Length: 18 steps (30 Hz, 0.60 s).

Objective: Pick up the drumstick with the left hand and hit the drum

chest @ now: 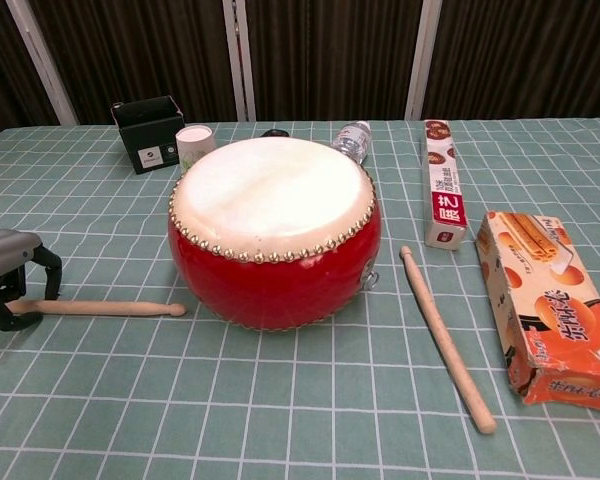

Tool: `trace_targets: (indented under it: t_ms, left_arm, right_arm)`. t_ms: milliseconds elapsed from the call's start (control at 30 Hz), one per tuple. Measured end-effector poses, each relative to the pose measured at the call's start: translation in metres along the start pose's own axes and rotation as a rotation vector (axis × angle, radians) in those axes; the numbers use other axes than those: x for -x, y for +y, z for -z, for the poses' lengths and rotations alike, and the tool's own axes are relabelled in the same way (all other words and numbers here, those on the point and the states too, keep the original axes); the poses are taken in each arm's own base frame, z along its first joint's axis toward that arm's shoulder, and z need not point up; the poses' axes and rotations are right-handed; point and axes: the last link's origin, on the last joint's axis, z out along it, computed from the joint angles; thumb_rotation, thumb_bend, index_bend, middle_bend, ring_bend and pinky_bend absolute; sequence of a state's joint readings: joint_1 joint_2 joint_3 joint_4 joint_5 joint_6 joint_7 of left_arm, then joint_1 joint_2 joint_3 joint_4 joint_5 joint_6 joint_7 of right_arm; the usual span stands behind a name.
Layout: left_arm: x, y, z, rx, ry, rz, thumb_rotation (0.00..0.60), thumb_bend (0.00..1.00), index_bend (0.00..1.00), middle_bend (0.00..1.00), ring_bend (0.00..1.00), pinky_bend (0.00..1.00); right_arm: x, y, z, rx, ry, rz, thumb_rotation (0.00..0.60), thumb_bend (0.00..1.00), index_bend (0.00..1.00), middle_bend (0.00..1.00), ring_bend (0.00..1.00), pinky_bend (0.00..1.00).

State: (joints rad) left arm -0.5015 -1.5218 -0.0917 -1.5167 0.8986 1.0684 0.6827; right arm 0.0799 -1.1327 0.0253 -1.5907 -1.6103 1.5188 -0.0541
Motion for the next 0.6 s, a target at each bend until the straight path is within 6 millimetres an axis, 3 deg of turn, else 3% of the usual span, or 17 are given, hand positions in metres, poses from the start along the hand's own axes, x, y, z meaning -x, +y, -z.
trace_targets:
  t_ms: [233,467,600]
  left_arm:
    - [0.0064,0.0017,-0.0005,-0.002,-0.016,-0.021,0.600,0.33,0.50,1.00,1.00,1.00]
    - [0.0097,0.0021,0.0005,-0.001,-0.020,-0.022,0.600,0.45,0.72,1.00,1.00,1.00]
    - [0.0075,0.0018,0.0024,0.003,-0.010,-0.002,0.600,0.48,0.75,1.00,1.00,1.00]
  right_arm:
    - [-0.0005,0.0000,0.0000,-0.001,0.003,-0.003,0.600,0.28,0.00,0.00,0.00,0.08]
    - [-0.0004,0.0000,0.0002,-0.002,0.003,-0.002,0.600,0.28,0.00,0.00,0.00,0.08]
    - [-0.0004,0.0001,0.0000,-0.001,0.003,-0.002,0.600,0.28,0.00,0.00,0.00,0.08]
